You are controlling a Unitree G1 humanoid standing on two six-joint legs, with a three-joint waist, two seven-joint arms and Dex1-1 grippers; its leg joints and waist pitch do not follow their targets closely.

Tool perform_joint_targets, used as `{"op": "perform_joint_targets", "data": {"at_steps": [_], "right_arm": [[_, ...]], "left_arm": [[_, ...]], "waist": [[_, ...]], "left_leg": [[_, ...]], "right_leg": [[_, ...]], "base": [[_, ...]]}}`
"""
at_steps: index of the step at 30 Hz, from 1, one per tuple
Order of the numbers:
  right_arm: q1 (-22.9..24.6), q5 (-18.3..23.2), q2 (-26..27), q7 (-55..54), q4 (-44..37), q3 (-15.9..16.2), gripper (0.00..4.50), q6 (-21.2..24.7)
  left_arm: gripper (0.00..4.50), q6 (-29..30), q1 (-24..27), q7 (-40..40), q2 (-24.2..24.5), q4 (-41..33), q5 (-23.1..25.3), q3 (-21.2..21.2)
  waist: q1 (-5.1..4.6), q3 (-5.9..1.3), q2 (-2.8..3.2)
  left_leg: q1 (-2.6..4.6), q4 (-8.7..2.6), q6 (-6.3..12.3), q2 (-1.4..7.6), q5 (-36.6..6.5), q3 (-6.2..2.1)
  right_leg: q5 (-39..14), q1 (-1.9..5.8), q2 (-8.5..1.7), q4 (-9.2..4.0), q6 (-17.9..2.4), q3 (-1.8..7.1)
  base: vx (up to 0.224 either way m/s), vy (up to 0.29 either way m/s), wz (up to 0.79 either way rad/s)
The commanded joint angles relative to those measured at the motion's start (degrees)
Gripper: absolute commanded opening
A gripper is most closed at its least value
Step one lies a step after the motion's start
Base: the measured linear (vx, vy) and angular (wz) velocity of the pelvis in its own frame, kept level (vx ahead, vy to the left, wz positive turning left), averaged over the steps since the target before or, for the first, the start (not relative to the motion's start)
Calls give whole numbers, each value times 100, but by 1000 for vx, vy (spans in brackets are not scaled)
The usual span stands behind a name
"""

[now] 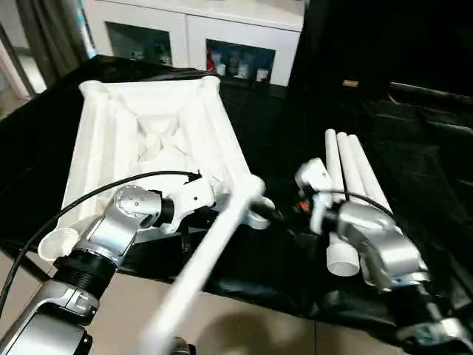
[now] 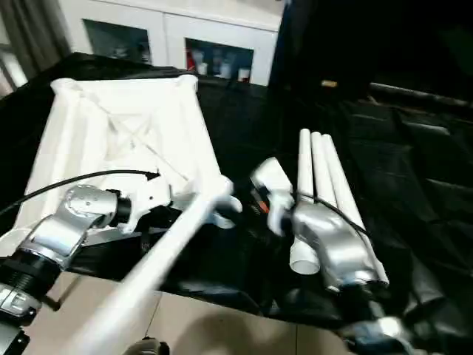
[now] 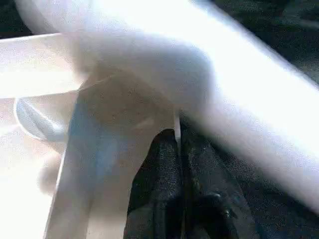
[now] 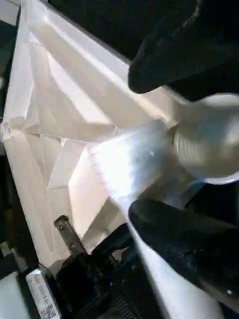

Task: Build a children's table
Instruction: Insert table leg to table base

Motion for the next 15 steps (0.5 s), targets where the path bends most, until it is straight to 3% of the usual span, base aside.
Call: {"op": "perform_joint_targets", "data": {"at_steps": [1,7,11,12,15], "right_arm": [[125,-3,-18,-64,-149,-52,384,43],[246,-132,35,-318,-155,-52,384,118],[235,-61,48,-424,-204,-144,384,188],[240,-41,63,-465,-245,-172,384,228],[264,43,116,-521,-361,-225,384,335]], "left_arm": [[0,-5,-119,-60,-27,-163,47,-81],[0,50,-79,-52,42,-106,158,-149],[0,69,-15,-68,46,-148,171,-178],[0,84,-5,-69,36,-158,171,-183],[0,99,-3,-27,-11,-141,187,-189]], "waist": [[-22,-427,142],[-30,-396,182],[-31,-408,184],[-39,-409,207],[-43,-404,193]], "left_leg": [[224,-402,-310,180,-1432,-111],[242,-425,-398,185,-1759,-117],[229,-410,-368,179,-1615,-114],[227,-409,-361,179,-1582,-115],[230,-417,-360,181,-1610,-117]], "right_leg": [[216,134,-427,-401,-1246,212],[-304,113,-455,-460,-1202,234],[-164,124,-447,-443,-1204,236],[-92,123,-437,-437,-1204,233],[-92,121,-430,-434,-1198,231]], "base": [[0,0,0],[0,0,0],[0,0,0],[0,0,0],[0,0,0]]}}
